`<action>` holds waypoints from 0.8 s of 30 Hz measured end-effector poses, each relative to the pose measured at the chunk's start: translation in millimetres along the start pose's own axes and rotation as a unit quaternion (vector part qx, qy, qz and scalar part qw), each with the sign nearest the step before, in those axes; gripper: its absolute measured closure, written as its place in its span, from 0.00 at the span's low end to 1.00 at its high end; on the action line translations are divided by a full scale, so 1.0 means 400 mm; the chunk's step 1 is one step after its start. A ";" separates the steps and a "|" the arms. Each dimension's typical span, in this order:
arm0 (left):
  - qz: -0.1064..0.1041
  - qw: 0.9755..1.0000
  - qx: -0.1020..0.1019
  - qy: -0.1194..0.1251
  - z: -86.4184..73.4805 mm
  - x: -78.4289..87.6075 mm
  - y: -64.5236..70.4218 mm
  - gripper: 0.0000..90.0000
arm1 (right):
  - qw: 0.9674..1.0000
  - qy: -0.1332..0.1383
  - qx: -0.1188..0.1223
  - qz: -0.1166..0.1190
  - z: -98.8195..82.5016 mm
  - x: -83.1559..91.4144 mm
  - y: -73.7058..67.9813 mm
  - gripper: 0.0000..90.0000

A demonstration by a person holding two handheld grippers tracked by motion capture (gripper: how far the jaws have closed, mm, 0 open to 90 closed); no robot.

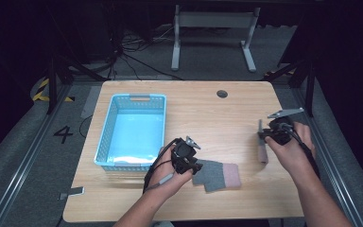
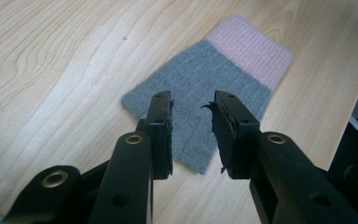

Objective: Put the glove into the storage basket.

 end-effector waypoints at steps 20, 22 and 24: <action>0.001 1.000 0.004 0.004 -0.001 0.009 -0.009 0.75 | 0.998 -0.015 -0.050 0.029 -0.043 -0.044 0.023 0.75; 0.000 1.000 0.005 0.007 0.000 0.012 -0.009 0.75 | 0.998 -0.017 -0.053 0.029 -0.043 -0.047 0.021 0.75; 0.001 1.000 0.005 0.008 0.001 0.015 -0.010 0.75 | 0.998 -0.020 -0.053 0.033 -0.044 -0.051 0.018 0.75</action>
Point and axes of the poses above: each handheld gripper's, and its own axes: x roughly backward along the jaws, z roughly out of its top, y roughly to its right, the point moved 7 cm from there along -x, roughly forward along the jaws, and after that the axes turned 12 degrees about -z, right-handed, at the moved point
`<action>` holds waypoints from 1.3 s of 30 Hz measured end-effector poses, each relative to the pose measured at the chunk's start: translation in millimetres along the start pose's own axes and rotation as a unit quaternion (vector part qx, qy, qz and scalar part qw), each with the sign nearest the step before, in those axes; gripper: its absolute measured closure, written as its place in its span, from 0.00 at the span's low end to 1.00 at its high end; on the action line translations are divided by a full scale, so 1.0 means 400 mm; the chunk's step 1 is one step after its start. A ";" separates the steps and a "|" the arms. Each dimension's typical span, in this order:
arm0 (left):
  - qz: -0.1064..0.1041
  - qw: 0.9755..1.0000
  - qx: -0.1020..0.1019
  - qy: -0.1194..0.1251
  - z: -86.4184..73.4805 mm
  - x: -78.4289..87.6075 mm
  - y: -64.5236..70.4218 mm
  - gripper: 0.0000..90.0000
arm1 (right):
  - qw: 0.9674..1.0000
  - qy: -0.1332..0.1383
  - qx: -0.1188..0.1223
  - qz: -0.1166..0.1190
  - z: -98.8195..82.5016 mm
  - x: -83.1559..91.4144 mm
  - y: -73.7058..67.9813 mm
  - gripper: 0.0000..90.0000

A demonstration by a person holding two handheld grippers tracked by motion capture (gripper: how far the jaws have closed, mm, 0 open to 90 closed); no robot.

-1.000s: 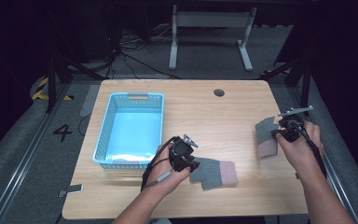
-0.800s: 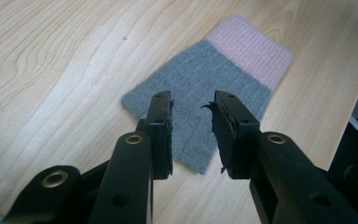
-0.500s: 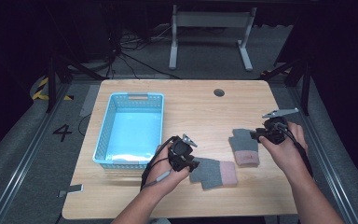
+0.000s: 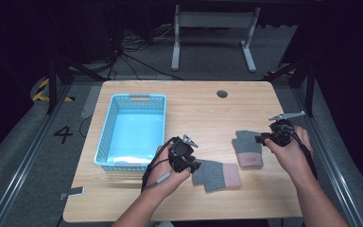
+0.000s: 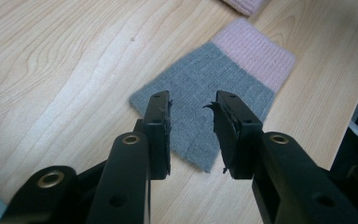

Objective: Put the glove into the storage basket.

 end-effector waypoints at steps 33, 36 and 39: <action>0.011 1.000 0.013 0.000 -0.018 0.016 -0.013 0.71 | 0.993 -0.096 -0.064 0.011 -0.061 -0.167 -0.040 0.64; 0.011 1.000 0.013 0.000 -0.017 0.016 -0.013 0.71 | 0.992 -0.102 -0.071 0.006 -0.058 -0.171 -0.041 0.64; 0.009 1.000 0.011 0.001 -0.016 0.015 -0.011 0.71 | 0.992 -0.105 -0.067 -0.006 -0.054 -0.176 -0.042 0.68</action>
Point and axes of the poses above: each handheld gripper's, and its own axes: x roughly backward along the jaws, z roughly out of its top, y roughly to its right, the point moved 7 cm from there along -x, roughly forward along the jaws, and after that the axes turned 12 degrees about -z, right-handed, at the moved point
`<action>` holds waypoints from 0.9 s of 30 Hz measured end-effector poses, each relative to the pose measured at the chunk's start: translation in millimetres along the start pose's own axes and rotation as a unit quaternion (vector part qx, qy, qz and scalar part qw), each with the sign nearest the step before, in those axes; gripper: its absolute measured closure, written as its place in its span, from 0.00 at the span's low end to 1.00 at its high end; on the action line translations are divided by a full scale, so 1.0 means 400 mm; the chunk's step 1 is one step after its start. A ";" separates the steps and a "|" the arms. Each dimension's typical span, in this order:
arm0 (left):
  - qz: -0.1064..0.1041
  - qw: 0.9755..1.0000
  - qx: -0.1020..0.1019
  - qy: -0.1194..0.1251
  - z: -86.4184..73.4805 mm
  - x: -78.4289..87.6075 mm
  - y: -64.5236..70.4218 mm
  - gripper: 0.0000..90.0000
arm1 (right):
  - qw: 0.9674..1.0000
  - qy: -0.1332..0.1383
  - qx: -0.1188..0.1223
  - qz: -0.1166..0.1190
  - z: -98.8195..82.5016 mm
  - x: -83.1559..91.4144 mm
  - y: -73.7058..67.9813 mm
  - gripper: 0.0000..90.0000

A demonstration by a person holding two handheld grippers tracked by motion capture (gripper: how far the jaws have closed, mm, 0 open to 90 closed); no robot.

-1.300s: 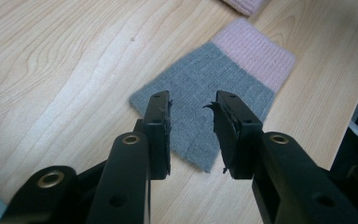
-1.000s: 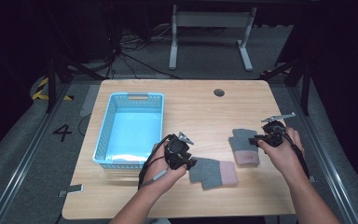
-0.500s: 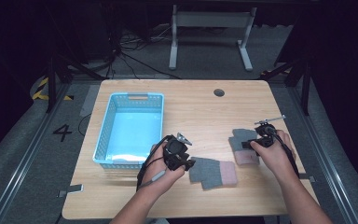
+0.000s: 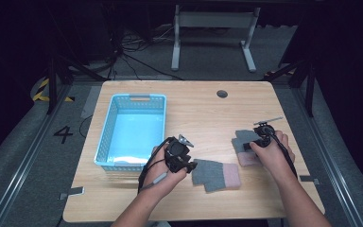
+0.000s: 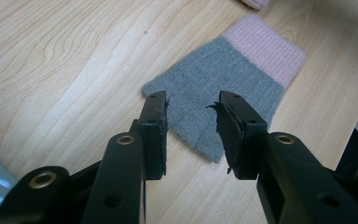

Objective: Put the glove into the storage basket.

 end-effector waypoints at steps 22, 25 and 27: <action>-0.003 1.000 0.003 0.008 0.008 0.012 -0.011 0.71 | 0.999 0.018 0.008 0.051 0.022 0.048 0.037 0.96; -0.003 1.000 0.002 0.006 0.007 0.013 -0.009 0.71 | 0.998 0.031 0.019 0.053 0.028 0.081 0.041 0.96; -0.003 1.000 0.000 0.006 0.008 0.013 -0.008 0.71 | 0.998 0.036 0.023 0.055 0.032 0.102 0.041 0.96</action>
Point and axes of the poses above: each handheld gripper's, and its own axes: x roughly backward along the jaws, z roughly out of its top, y roughly to its right, the point moved 7 cm from there along -x, roughly forward along the jaws, and after that the axes turned 12 degrees about -z, right-handed, at the moved point
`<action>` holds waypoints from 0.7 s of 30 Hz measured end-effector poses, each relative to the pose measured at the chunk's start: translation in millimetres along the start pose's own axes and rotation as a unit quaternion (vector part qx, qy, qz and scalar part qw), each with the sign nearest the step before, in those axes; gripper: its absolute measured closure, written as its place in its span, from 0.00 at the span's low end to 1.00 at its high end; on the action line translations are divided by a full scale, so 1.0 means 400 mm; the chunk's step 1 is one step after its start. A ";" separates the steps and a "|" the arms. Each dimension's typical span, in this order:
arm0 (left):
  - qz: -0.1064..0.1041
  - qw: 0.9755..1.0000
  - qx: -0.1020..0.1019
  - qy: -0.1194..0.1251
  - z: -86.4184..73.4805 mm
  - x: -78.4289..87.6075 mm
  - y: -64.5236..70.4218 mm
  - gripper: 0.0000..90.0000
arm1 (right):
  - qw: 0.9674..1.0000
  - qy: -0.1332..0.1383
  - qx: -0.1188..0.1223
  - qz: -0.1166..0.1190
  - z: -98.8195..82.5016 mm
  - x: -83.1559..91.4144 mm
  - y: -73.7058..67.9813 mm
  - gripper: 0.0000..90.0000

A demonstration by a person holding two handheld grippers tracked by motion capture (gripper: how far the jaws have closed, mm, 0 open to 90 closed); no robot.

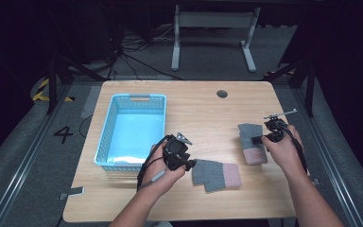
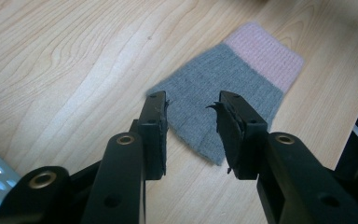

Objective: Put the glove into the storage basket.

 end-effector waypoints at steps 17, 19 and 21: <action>0.005 1.000 0.005 0.007 -0.007 0.018 -0.001 0.71 | 0.990 0.018 0.134 0.044 0.006 0.110 -0.083 0.96; 0.005 1.000 0.008 0.007 -0.010 0.021 0.000 0.71 | 0.986 0.019 0.158 0.052 0.000 0.120 -0.104 0.96; 0.006 1.000 0.007 0.007 -0.013 0.024 -0.002 0.71 | 0.984 0.019 0.168 0.056 -0.002 0.125 -0.113 0.96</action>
Point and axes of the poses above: each handheld gripper's, and its own axes: x roughly backward along the jaws, z roughly out of its top, y roughly to its right, the point moved 7 cm from there along -x, roughly forward along the jaws, and after that the axes turned 12 degrees about -z, right-handed, at the moved point
